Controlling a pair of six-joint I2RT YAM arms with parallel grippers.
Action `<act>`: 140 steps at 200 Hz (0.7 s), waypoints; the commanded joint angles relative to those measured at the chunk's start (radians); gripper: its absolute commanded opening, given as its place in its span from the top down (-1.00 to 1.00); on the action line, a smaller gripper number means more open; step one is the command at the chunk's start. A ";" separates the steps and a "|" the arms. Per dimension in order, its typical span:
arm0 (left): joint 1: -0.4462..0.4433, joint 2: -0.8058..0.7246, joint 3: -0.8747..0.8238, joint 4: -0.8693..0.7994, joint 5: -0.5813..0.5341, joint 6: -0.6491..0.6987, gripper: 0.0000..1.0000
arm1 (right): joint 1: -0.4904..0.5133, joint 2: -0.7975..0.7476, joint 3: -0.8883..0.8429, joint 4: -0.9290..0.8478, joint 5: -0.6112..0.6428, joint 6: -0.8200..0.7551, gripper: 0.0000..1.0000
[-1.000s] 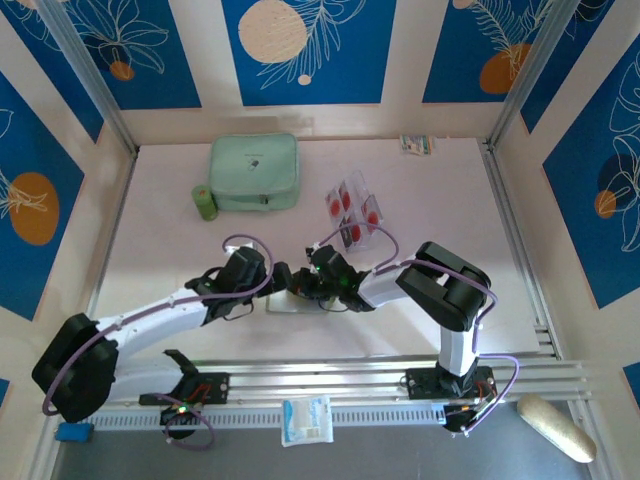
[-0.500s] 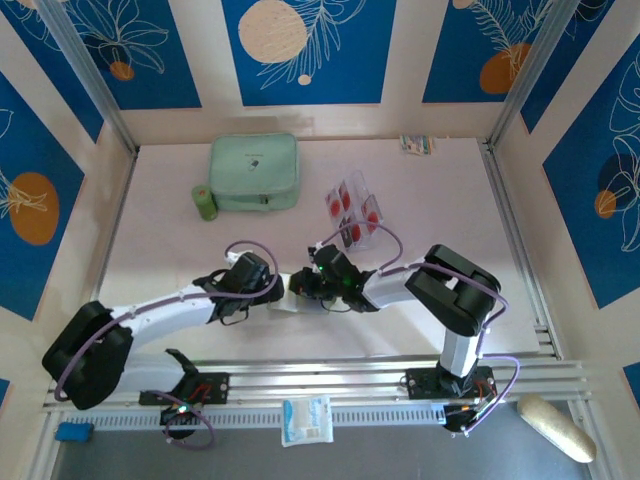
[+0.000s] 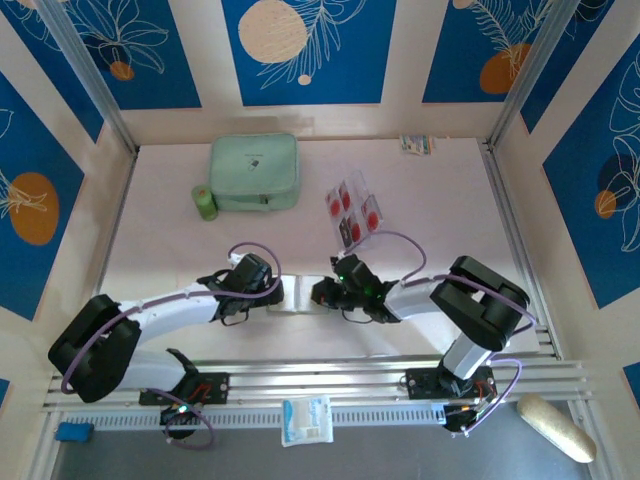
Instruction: Put the credit cards into the card holder
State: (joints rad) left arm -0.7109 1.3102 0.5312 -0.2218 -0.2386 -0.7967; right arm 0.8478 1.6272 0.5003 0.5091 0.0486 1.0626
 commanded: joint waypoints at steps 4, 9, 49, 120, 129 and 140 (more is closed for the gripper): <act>0.002 -0.004 0.003 -0.031 -0.013 0.025 -1.00 | -0.017 -0.053 -0.051 -0.041 0.027 -0.011 1.00; 0.002 -0.005 0.003 -0.030 -0.013 0.025 -1.00 | -0.019 -0.060 -0.056 -0.046 0.027 -0.012 1.00; 0.003 0.003 0.004 -0.028 -0.011 0.037 -1.00 | -0.054 -0.197 -0.029 -0.167 -0.012 -0.080 1.00; 0.002 0.006 -0.002 -0.013 -0.008 0.045 -1.00 | -0.293 -0.425 0.329 -0.783 0.066 -0.432 -0.27; 0.003 0.006 0.000 -0.011 -0.007 0.045 -1.00 | -0.325 -0.402 0.385 -0.840 0.066 -0.461 -0.31; 0.003 0.007 0.000 -0.010 -0.007 0.045 -1.00 | -0.352 -0.358 0.457 -0.909 0.064 -0.496 -0.33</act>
State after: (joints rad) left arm -0.7109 1.3102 0.5312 -0.2245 -0.2379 -0.7753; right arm 0.5537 1.2110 0.8425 -0.1238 0.0891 0.7113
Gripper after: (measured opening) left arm 0.998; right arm 0.655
